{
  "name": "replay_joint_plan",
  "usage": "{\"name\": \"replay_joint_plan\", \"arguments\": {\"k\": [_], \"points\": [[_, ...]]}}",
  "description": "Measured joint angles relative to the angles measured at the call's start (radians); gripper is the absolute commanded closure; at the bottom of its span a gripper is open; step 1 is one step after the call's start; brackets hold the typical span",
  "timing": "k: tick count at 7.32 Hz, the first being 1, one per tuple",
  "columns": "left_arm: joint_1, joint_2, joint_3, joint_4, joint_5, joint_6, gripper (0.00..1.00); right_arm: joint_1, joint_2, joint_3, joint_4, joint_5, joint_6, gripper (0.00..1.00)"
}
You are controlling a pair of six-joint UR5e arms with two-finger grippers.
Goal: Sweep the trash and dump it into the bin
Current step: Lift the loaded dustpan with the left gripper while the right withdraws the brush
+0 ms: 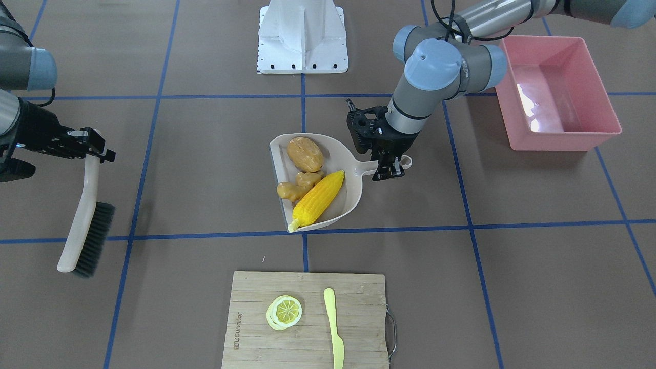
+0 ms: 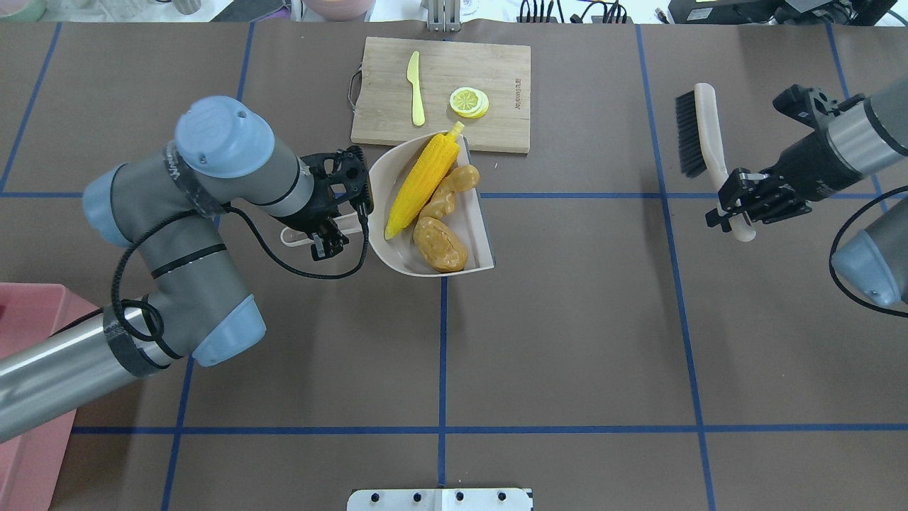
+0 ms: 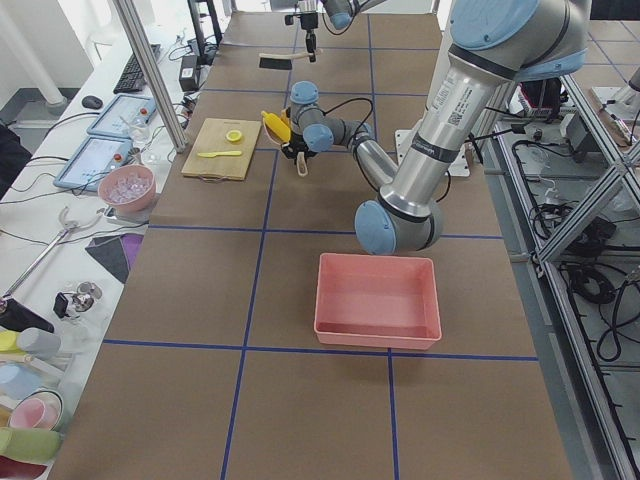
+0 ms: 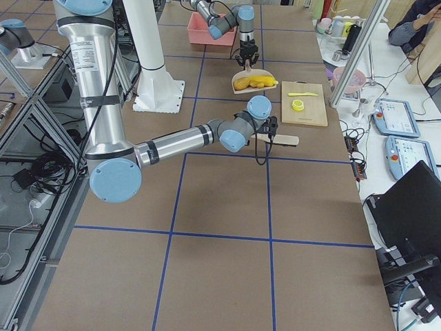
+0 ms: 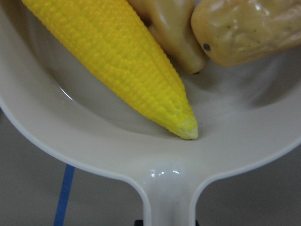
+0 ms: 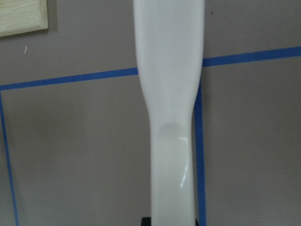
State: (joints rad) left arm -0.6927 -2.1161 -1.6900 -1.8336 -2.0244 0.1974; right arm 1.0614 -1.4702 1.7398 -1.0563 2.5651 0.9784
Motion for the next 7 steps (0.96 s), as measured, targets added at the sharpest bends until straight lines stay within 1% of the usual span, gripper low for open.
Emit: {"name": "replay_joint_plan", "arguments": {"k": [2,3,5,6,7], "points": [[-0.111,0.078,-0.11,0.001,-0.117,-0.006,1.0,0.012,-0.02,0.021,0.0,-0.036,-0.034,1.0],[-0.177,0.108,-0.165,0.032,-0.161,0.009,1.0,0.016,-0.019,0.027,-0.001,-0.067,-0.078,1.0],[-0.29,0.133,-0.277,0.192,-0.186,0.106,1.0,0.029,-0.022,0.03,-0.022,-0.146,-0.235,1.0],[-0.313,0.165,-0.337,0.255,-0.184,0.144,1.0,0.042,-0.021,0.031,-0.085,-0.186,-0.357,1.0],[-0.321,0.222,-0.397,0.295,-0.17,0.172,1.0,0.07,-0.016,0.033,-0.192,-0.219,-0.512,1.0]]}}
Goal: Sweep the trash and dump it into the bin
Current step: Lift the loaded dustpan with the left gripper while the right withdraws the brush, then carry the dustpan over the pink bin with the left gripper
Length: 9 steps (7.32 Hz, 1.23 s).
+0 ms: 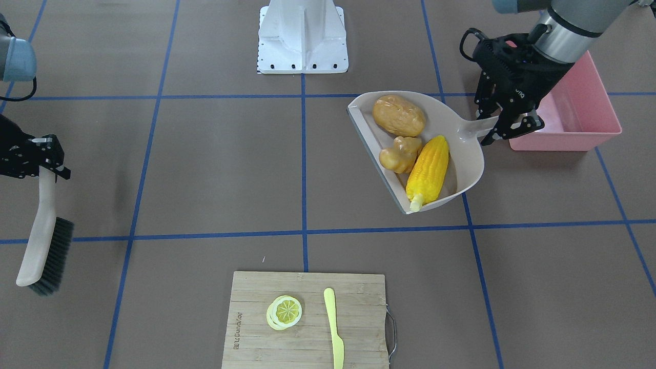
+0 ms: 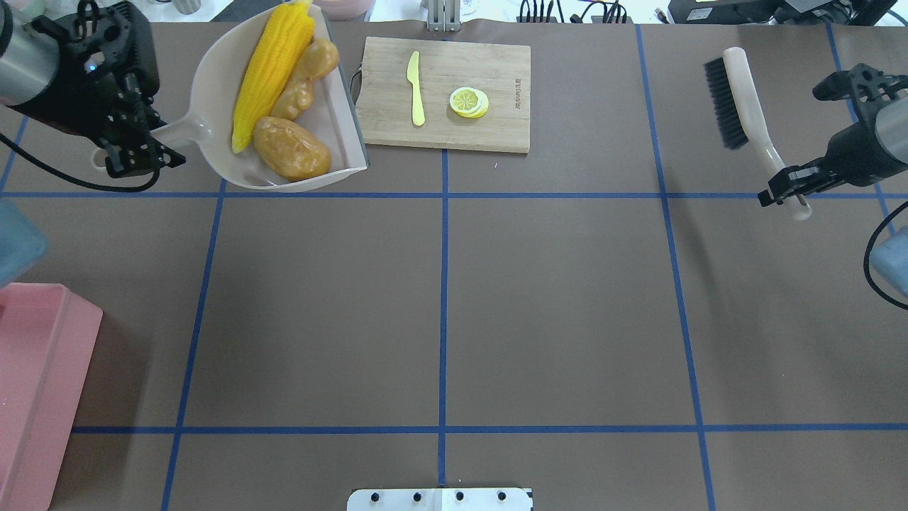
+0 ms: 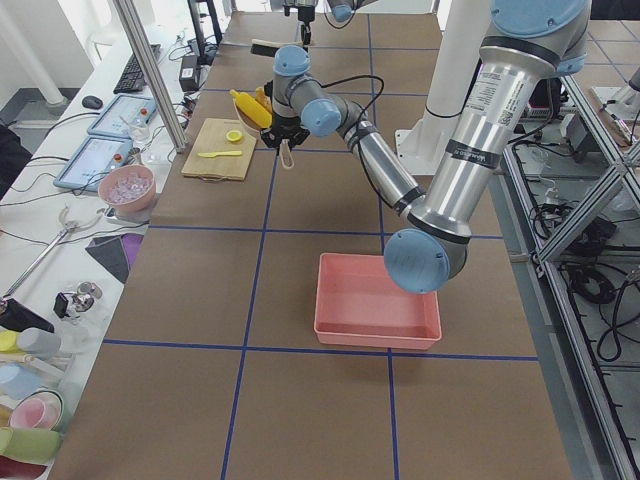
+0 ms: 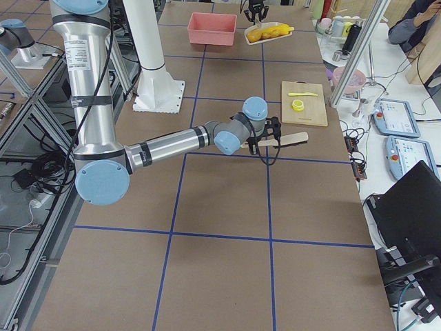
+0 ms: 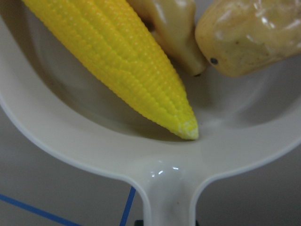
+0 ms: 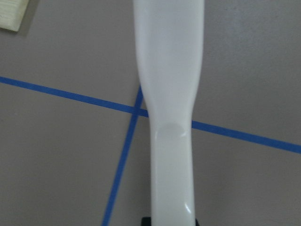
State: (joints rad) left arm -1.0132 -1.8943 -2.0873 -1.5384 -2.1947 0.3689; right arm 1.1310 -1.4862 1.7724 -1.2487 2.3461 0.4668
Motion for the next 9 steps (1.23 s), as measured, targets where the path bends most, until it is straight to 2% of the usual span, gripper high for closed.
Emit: {"name": "replay_joint_plan", "arguments": {"k": [2,3,5,6,7,9], "points": [[0.001,0.153,-0.112,0.027,0.043,0.057,1.0,0.065,0.025,0.011,-0.298,-0.04,-0.28,1.0],[0.002,0.233,-0.158,0.027,0.05,0.072,1.0,0.09,0.029,0.027,-0.441,-0.054,-0.359,1.0],[-0.002,0.393,-0.238,0.011,0.052,0.084,1.0,0.116,0.019,0.082,-0.698,-0.064,-0.402,1.0],[-0.012,0.464,-0.267,-0.003,0.051,0.091,1.0,0.118,-0.017,0.121,-0.782,-0.06,-0.39,1.0],[-0.024,0.523,-0.284,-0.026,0.05,0.101,1.0,0.118,-0.074,0.166,-0.815,-0.055,-0.368,1.0],[-0.051,0.641,-0.295,-0.106,0.043,0.135,1.0,0.118,-0.16,0.226,-0.81,-0.036,-0.343,1.0]]}}
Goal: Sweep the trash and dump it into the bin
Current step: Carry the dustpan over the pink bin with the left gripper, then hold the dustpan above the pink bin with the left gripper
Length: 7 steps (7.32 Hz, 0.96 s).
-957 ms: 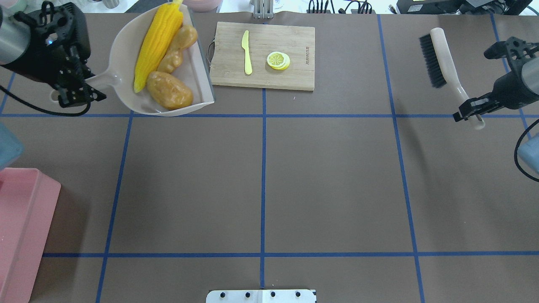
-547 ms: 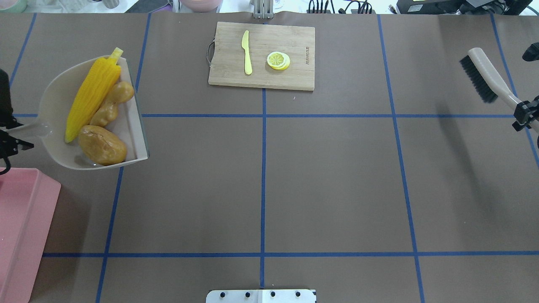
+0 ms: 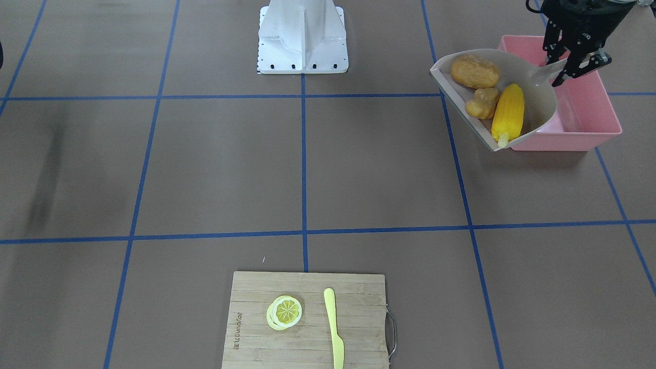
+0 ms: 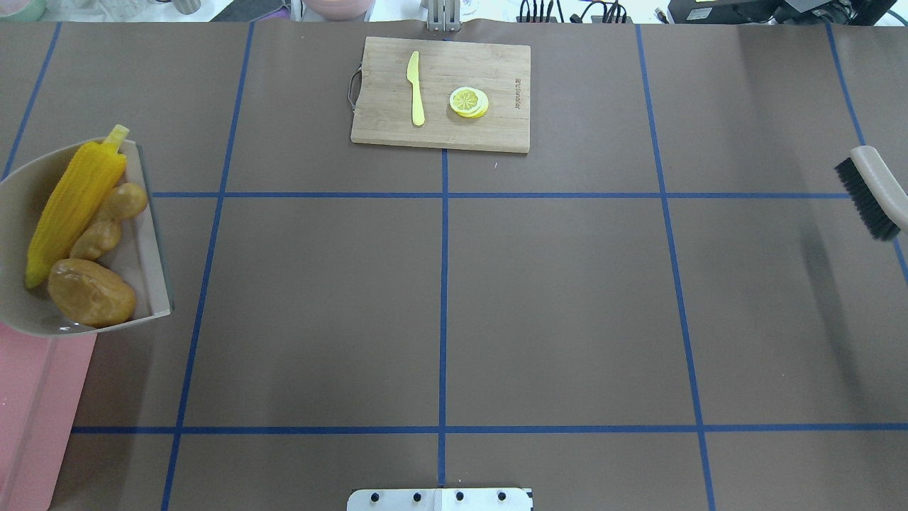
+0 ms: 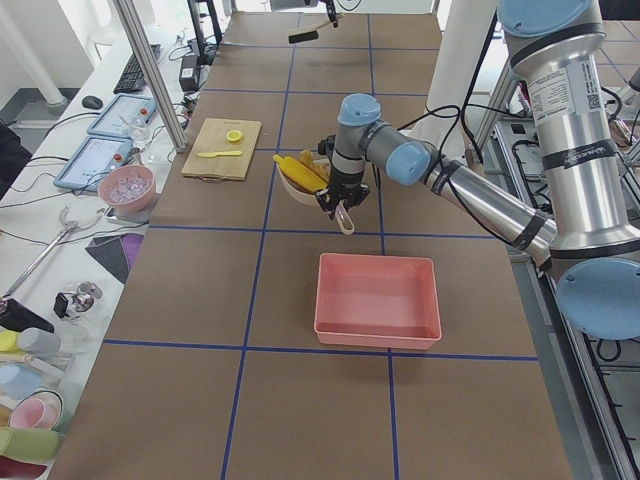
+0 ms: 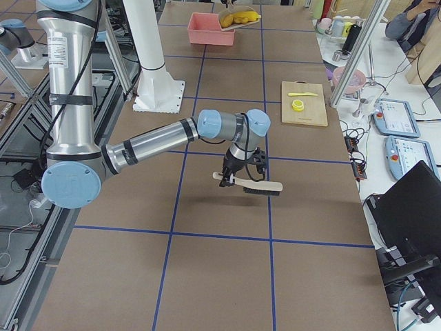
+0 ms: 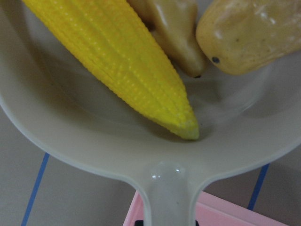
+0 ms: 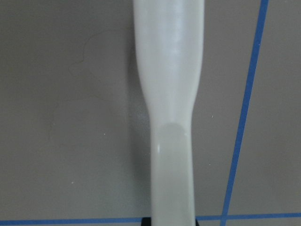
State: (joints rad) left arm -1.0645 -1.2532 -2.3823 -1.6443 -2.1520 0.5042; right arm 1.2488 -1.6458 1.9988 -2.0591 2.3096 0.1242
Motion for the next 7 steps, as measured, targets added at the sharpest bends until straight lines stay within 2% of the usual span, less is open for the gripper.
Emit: {"name": "replay_joint_plan", "arguments": {"k": [2,4,7], "points": [[-0.051,0.07,-0.001,-0.03,-0.019,0.022,1.0,-0.001,-0.1,0.024,0.117,0.021,0.034,1.0],[-0.112,0.107,-0.004,0.017,-0.044,0.035,1.0,-0.005,-0.223,0.026,0.313,0.031,0.102,1.0],[-0.211,0.15,-0.013,0.114,-0.064,0.074,1.0,-0.011,-0.327,-0.021,0.514,0.027,0.137,1.0]]}}
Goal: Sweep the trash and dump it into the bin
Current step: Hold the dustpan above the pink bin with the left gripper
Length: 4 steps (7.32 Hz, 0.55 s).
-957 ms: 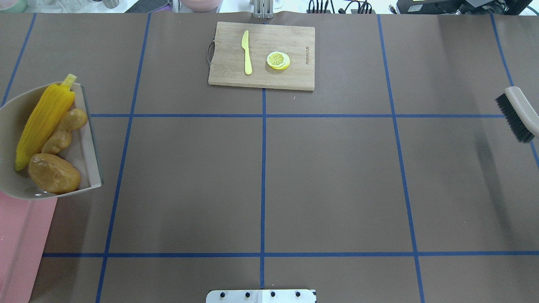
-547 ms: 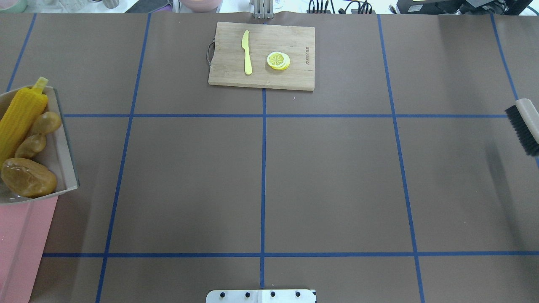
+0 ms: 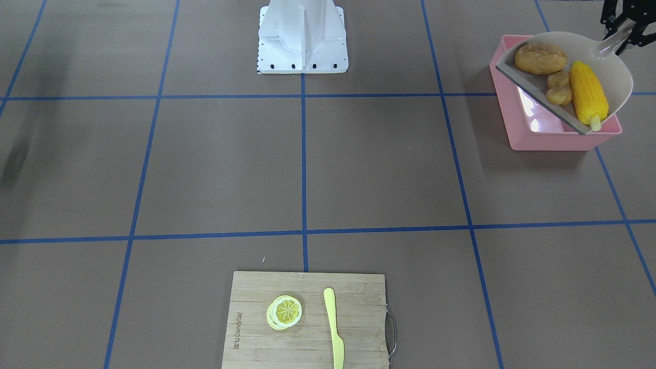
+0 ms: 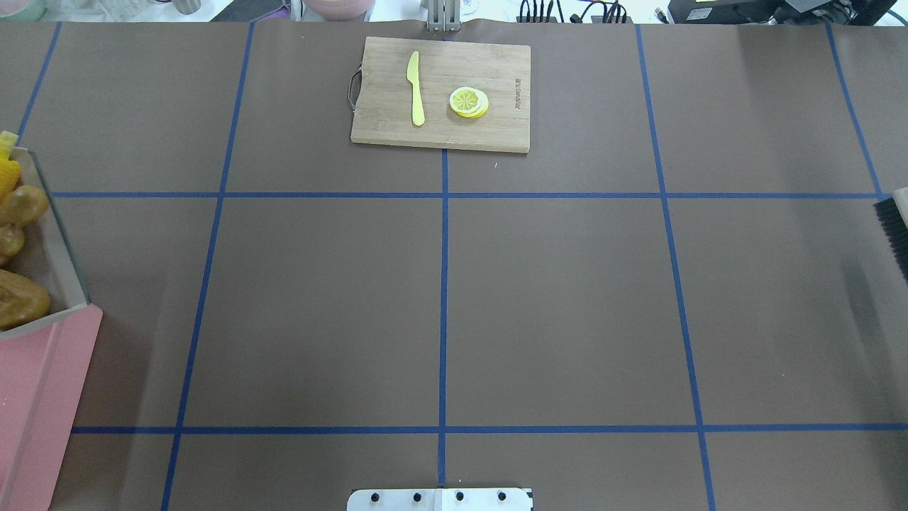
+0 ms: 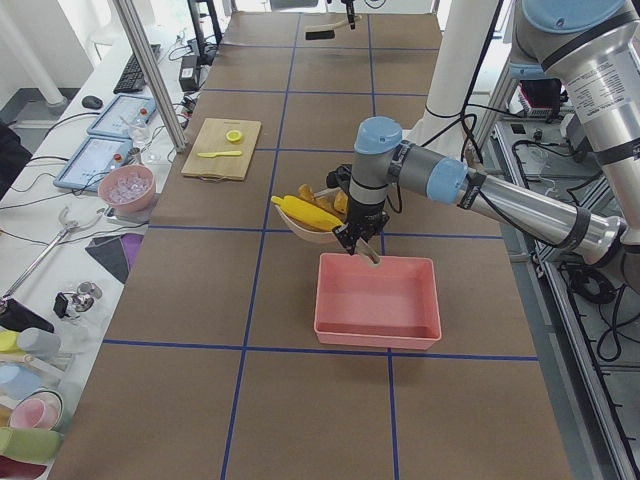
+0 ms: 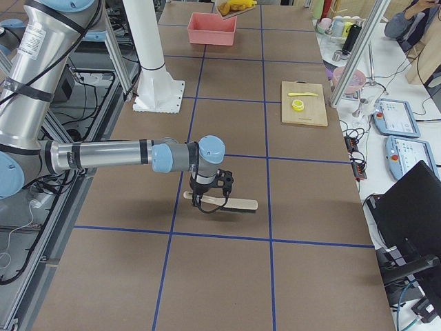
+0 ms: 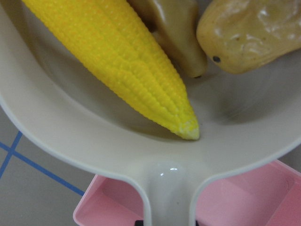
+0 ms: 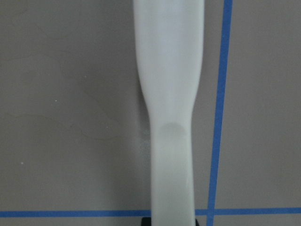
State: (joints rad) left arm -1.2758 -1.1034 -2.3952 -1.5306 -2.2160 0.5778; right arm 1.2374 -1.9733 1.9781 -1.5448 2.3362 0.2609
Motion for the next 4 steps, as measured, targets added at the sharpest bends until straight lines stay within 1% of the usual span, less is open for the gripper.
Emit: {"name": "replay_joint_plan", "arguments": {"k": [2,3,4], "points": [[-0.079,0.002,-0.007,0.088,-0.007,0.081,1.0,-0.009,-0.006,-0.111,0.181,-0.001,0.05,1.0],[-0.114,0.005,-0.007,0.118,-0.006,0.129,1.0,-0.022,0.006,-0.134,0.224,-0.001,0.086,1.0],[-0.141,0.014,-0.007,0.135,-0.006,0.176,1.0,-0.032,0.022,-0.146,0.242,-0.003,0.108,1.0]]}}
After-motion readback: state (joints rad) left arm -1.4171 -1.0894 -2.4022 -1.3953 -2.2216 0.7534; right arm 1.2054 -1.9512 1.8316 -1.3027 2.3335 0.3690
